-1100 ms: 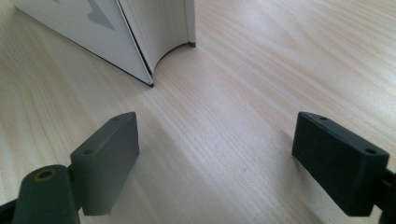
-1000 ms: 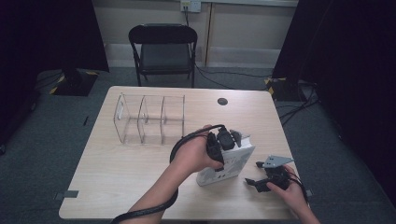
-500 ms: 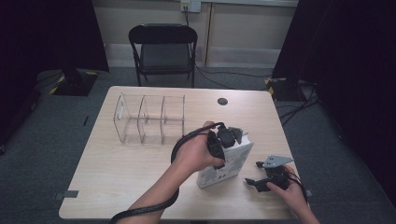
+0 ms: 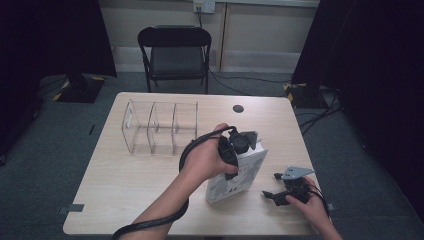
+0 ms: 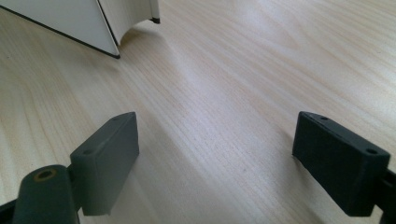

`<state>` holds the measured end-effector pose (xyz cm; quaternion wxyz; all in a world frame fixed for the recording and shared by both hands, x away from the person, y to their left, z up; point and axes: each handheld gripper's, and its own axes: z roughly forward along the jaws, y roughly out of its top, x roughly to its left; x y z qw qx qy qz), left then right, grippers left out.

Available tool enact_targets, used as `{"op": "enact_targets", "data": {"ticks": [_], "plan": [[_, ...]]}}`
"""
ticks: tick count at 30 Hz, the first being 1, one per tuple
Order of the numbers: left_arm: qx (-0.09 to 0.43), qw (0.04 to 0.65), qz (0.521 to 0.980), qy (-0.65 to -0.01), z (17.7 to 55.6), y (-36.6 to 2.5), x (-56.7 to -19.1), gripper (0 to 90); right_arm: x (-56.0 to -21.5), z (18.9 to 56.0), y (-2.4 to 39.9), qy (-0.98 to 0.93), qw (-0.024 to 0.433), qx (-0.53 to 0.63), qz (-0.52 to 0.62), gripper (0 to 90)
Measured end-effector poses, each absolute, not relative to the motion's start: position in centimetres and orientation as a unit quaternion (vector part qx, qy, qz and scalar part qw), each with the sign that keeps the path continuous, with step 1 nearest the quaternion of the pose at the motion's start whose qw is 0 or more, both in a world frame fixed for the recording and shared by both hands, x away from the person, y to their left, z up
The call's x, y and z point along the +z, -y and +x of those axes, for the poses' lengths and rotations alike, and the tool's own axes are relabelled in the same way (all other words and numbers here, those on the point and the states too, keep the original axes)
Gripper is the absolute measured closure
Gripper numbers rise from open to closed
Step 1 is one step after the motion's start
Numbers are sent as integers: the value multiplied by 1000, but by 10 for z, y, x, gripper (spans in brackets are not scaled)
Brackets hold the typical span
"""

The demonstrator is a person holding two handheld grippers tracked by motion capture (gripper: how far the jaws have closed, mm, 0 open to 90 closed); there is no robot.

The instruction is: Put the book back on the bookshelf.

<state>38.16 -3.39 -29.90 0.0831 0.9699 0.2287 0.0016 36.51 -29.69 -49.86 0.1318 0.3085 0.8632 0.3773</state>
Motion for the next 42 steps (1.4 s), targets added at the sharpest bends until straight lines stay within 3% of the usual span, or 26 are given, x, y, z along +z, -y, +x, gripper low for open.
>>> {"op": "enact_targets", "data": {"ticks": [42], "plan": [[-18,72,952,-298,384,-23,-277,531,-499,365,297,-863,132,377,309,140]]}}
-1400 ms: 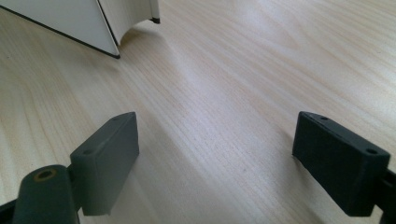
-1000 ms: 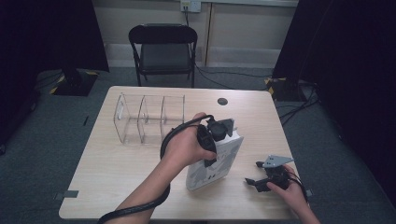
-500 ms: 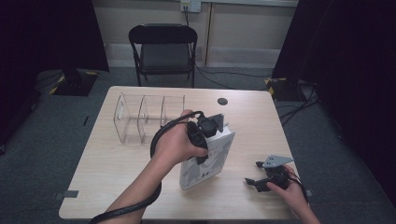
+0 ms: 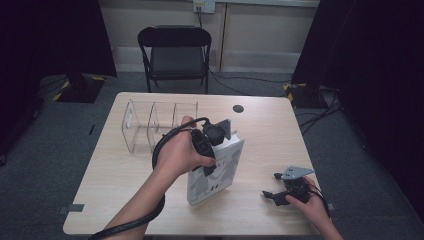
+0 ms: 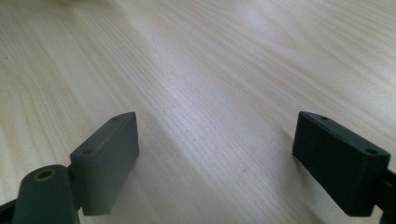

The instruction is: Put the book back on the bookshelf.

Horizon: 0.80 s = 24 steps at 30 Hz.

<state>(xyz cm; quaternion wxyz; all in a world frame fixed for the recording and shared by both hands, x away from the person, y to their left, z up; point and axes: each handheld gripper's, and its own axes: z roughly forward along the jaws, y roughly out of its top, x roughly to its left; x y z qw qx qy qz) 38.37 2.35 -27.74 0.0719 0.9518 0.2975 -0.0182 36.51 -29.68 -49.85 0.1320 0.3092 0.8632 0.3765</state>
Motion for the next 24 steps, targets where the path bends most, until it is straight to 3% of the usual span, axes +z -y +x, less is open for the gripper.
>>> {"op": "enact_targets", "data": {"ticks": [24], "plan": [[-21,70,941,-332,384,-54,-277,531,-499,365,297,-863,132,377,309,140]]}}
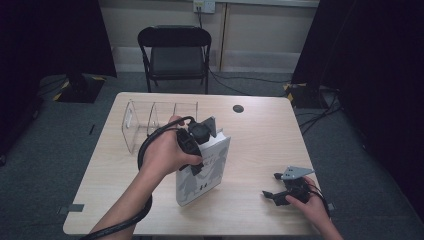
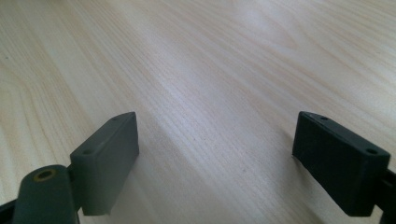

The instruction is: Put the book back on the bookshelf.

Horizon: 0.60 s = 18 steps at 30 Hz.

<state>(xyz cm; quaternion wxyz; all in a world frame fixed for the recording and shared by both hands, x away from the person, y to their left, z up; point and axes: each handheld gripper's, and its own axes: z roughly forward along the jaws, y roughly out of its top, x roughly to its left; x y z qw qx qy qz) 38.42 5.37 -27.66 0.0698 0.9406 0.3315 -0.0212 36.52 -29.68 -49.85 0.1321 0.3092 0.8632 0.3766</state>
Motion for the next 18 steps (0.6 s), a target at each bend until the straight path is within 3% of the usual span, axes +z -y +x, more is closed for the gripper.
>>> {"op": "enact_targets", "data": {"ticks": [18], "plan": [[-23,72,932,-355,383,-75,-275,531,-498,365,297,-864,132,376,309,140]]}}
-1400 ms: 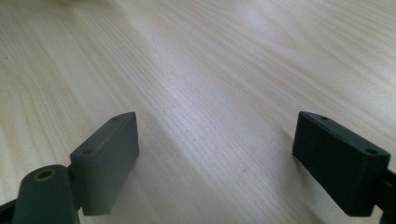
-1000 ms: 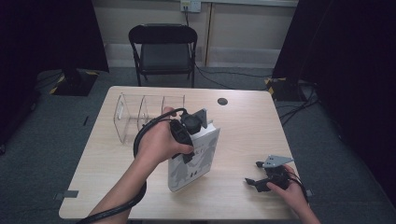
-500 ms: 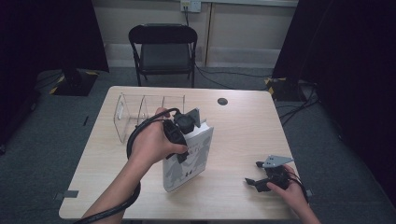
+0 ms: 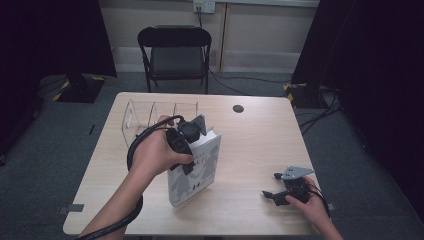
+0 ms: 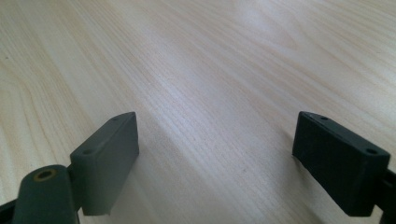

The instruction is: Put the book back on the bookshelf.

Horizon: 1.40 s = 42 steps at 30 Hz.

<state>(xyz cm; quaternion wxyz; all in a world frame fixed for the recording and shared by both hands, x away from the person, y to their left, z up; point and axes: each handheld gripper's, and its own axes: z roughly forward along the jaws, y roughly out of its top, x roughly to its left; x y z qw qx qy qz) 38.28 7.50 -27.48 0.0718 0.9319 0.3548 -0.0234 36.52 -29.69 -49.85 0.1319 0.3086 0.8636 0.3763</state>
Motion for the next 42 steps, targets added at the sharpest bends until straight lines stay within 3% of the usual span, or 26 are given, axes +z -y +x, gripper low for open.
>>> {"op": "enact_targets", "data": {"ticks": [42], "plan": [[-13,69,910,-408,380,-121,-271,530,-499,365,297,-863,133,377,309,140]]}}
